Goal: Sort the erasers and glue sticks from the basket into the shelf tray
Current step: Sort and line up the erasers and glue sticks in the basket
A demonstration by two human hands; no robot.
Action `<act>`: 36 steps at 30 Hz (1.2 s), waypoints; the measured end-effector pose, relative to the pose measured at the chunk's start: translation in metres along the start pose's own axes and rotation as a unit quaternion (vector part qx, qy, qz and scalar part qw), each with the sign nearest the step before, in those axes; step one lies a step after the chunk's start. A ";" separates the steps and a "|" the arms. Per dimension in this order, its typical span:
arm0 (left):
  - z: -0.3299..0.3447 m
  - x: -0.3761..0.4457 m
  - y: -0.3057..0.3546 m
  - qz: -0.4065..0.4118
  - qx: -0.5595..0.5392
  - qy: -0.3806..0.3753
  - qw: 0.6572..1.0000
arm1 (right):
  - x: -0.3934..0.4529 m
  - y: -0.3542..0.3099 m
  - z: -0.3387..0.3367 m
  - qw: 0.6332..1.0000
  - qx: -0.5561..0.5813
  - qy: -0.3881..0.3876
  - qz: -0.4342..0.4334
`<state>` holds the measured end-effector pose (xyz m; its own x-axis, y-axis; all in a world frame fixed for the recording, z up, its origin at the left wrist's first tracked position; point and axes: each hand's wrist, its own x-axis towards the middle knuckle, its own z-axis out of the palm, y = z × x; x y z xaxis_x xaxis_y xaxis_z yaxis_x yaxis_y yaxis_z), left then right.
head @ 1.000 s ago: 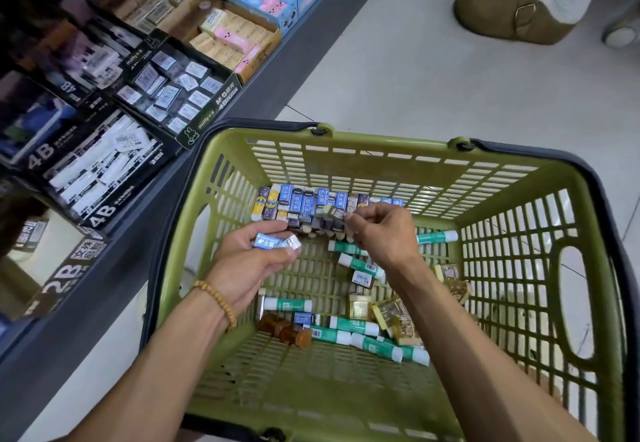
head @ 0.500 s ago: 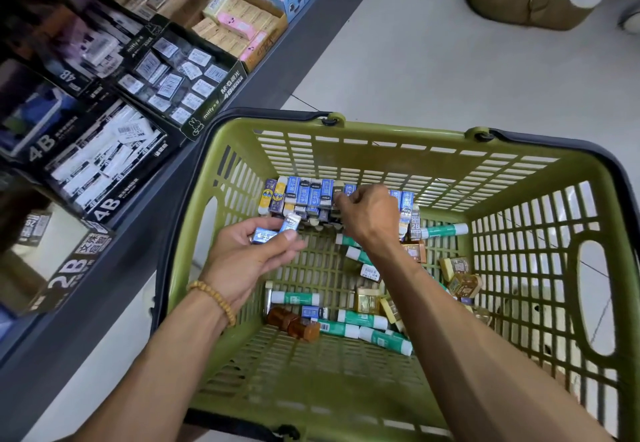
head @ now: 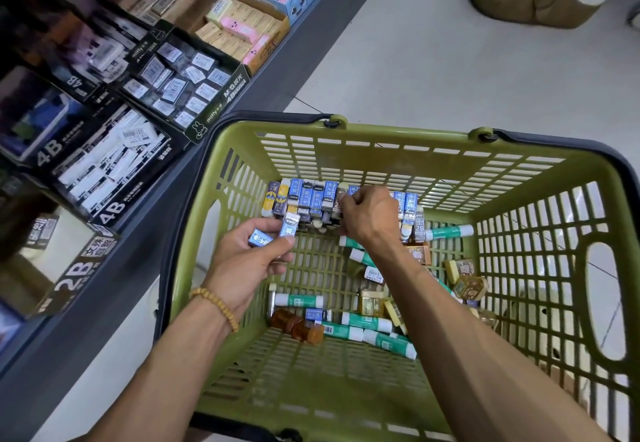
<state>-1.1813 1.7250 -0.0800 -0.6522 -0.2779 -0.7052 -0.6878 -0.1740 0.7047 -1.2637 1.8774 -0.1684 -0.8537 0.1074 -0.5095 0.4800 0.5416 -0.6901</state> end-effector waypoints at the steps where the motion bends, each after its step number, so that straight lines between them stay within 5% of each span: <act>1: 0.000 0.000 0.000 -0.003 -0.001 -0.006 1.000 | 0.000 0.000 -0.001 1.000 0.005 -0.003 -0.001; 6: 0.000 0.001 0.000 0.000 0.003 -0.021 1.000 | -0.020 0.005 -0.020 0.997 -0.024 0.031 -0.072; 13: -0.019 -0.013 -0.001 0.015 0.024 -0.006 1.000 | -0.053 0.036 0.011 0.959 -0.046 -0.260 -0.102; 17: -0.028 -0.026 -0.008 0.034 0.034 -0.014 0.999 | -0.050 0.044 0.045 0.918 -0.100 -0.364 -0.123; 23: -0.030 -0.028 -0.017 0.047 0.043 -0.007 0.998 | -0.043 0.053 0.089 0.855 -0.267 -0.368 -0.249; 32: -0.029 -0.024 -0.018 0.051 0.037 -0.002 0.998 | -0.040 0.055 0.081 0.879 -0.181 -0.380 -0.225; 36: -0.027 -0.024 -0.018 0.057 0.040 -0.005 0.998 | -0.039 0.057 0.075 0.890 -0.110 -0.420 -0.141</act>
<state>-1.1447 1.7093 -0.0737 -0.7308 -0.2827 -0.6213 -0.6313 -0.0662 0.7727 -1.1879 1.8421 -0.2265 -0.4370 -0.6702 -0.6000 0.1412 0.6076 -0.7816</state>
